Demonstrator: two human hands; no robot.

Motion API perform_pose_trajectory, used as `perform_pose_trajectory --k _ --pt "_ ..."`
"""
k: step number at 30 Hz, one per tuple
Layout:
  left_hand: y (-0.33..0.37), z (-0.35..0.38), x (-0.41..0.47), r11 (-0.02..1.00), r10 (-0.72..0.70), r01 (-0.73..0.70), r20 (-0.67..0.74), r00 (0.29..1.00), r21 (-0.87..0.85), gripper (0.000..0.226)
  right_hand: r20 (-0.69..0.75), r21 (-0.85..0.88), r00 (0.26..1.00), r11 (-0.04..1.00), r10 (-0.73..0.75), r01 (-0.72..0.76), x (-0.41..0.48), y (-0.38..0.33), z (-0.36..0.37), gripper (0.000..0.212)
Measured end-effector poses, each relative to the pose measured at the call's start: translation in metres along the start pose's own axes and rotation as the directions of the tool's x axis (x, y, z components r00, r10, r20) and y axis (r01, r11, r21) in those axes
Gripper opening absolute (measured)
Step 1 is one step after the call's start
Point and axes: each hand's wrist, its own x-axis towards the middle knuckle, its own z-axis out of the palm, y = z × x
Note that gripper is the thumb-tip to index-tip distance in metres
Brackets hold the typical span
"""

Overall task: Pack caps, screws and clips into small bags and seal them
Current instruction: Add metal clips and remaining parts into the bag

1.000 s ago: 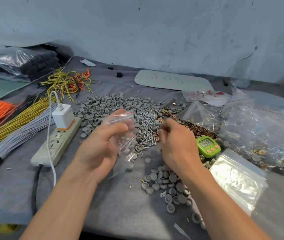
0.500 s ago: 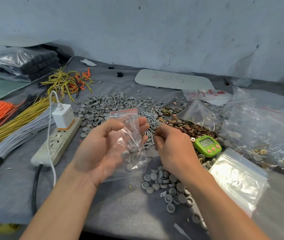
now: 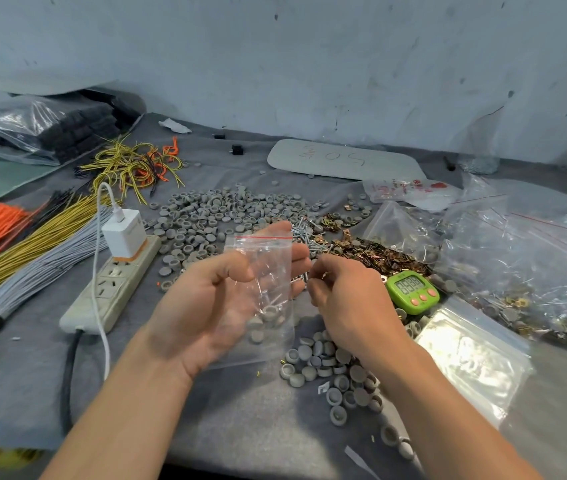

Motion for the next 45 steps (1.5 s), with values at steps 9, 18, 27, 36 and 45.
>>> perform_pose_trajectory --k 9,18,27,36,45 --pt "-0.014 0.001 0.006 0.568 0.458 -0.16 -0.148 0.877 0.808 0.068 -0.196 0.604 0.981 0.786 -0.014 0.132 0.003 -0.013 -0.019 0.016" --pt "-0.021 0.011 0.009 0.198 0.481 -0.095 -0.013 0.876 0.975 0.066 -0.197 0.463 0.924 0.8 -0.326 0.381 -0.007 -0.037 -0.02 0.025" --pt "0.0 0.003 0.008 0.884 0.36 -0.184 -0.376 0.854 0.429 0.068 0.103 -0.011 0.991 0.997 0.083 -0.082 0.022 -0.011 -0.003 0.027" --pt "0.013 -0.008 -0.004 0.982 0.189 -0.176 -0.361 0.913 0.069 0.046 0.177 -0.326 0.978 0.945 0.106 -0.043 0.02 -0.014 0.018 0.017" --pt "0.012 -0.002 -0.004 0.969 0.194 -0.114 -0.386 0.902 0.221 0.052 -0.198 0.177 0.98 0.984 0.005 0.03 0.008 -0.026 -0.013 0.016"
